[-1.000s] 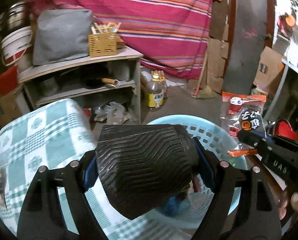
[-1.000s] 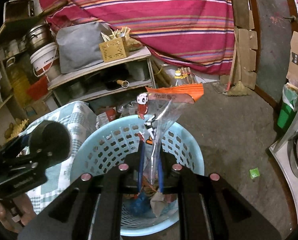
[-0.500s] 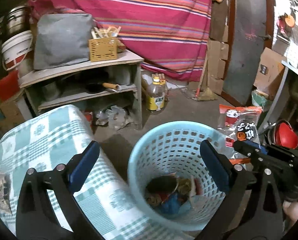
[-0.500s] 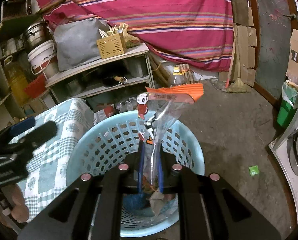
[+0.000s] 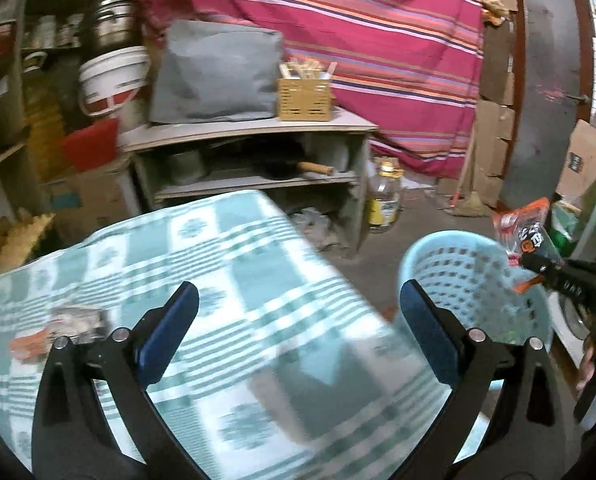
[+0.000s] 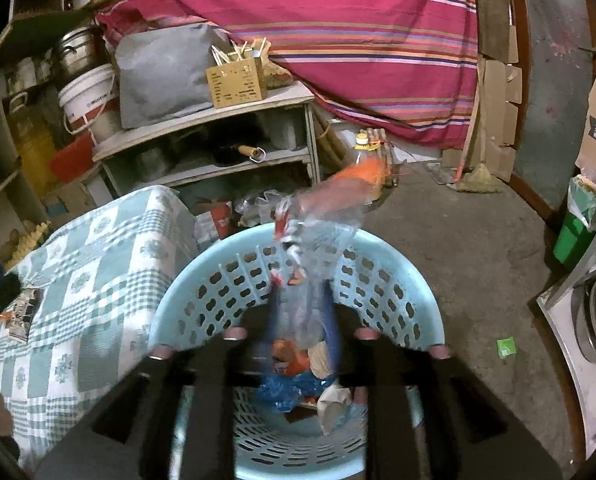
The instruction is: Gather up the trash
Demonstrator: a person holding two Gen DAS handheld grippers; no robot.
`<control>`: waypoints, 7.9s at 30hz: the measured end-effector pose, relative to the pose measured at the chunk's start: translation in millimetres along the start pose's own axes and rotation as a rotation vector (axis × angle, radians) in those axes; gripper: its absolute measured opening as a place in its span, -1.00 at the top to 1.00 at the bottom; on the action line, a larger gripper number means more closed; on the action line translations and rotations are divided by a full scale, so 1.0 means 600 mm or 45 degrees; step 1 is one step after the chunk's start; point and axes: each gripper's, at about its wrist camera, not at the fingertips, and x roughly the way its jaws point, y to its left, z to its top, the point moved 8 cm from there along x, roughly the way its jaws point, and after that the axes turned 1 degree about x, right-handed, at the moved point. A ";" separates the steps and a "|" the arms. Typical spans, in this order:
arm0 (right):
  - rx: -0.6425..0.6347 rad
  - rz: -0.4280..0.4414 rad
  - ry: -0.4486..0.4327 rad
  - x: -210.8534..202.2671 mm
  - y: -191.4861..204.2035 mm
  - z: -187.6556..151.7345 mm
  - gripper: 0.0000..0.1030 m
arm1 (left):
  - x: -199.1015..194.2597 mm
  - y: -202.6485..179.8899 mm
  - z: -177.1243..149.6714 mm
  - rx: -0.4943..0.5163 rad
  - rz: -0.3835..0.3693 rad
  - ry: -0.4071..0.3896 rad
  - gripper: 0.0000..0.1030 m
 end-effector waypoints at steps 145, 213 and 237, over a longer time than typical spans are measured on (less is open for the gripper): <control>0.167 -0.122 -0.070 -0.057 -0.096 0.000 0.72 | 0.060 -0.239 0.028 0.011 -0.316 0.034 0.56; -0.408 0.291 -0.321 -0.368 0.369 -0.341 -0.91 | -0.427 0.226 -0.376 -0.250 0.463 -0.213 -0.90; -0.379 0.321 -0.391 -0.384 0.376 -0.334 -0.91 | -0.438 0.231 -0.365 -0.237 0.477 -0.248 -0.90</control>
